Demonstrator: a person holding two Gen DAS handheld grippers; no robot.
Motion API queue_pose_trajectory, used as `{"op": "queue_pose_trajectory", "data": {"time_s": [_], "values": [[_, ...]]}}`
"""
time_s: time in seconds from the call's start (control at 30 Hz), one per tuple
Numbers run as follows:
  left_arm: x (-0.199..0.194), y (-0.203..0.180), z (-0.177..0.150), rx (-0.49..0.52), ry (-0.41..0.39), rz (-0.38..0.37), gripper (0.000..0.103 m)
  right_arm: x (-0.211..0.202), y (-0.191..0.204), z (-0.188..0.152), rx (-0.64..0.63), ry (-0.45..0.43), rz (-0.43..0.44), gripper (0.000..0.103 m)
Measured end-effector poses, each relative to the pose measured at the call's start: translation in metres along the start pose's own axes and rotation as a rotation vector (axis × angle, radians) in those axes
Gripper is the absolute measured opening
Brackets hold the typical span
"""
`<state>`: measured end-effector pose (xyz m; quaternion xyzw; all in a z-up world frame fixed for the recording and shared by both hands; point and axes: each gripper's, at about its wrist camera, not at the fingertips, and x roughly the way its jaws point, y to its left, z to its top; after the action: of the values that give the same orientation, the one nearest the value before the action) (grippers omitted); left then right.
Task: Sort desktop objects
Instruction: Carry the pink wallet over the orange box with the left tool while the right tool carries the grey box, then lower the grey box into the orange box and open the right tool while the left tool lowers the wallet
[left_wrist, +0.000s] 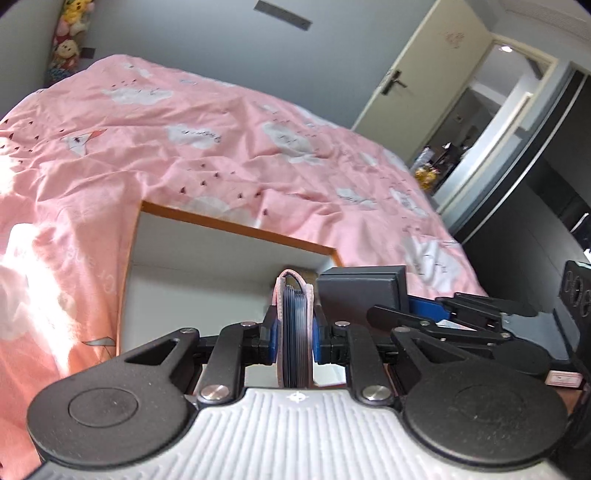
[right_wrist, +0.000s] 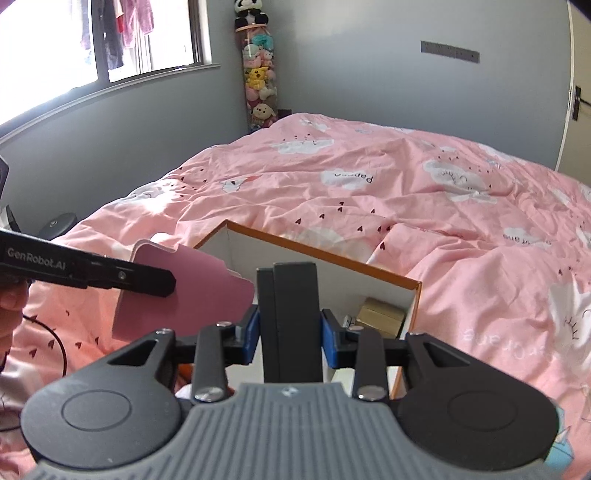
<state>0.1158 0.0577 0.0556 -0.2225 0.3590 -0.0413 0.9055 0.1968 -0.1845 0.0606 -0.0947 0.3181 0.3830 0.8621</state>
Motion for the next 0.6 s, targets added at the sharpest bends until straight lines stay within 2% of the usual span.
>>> {"op": "queue_pose_trajectory", "data": {"time_s": [0.17, 0.33, 0.6], "values": [[0.030, 0.014, 0.005, -0.019, 0.073, 0.052, 0.019, 0.038, -0.011, 0.002, 0.098, 0.077, 0.027, 0.037], [0.056, 0.025, 0.004, -0.043, 0.144, 0.115, 0.019, 0.073, -0.011, -0.002, 0.107, 0.144, 0.029, 0.037], [0.086, 0.040, 0.014, -0.070, 0.214, 0.118, 0.019, 0.113, -0.015, 0.000, 0.116, 0.210, -0.002, 0.037]]}}
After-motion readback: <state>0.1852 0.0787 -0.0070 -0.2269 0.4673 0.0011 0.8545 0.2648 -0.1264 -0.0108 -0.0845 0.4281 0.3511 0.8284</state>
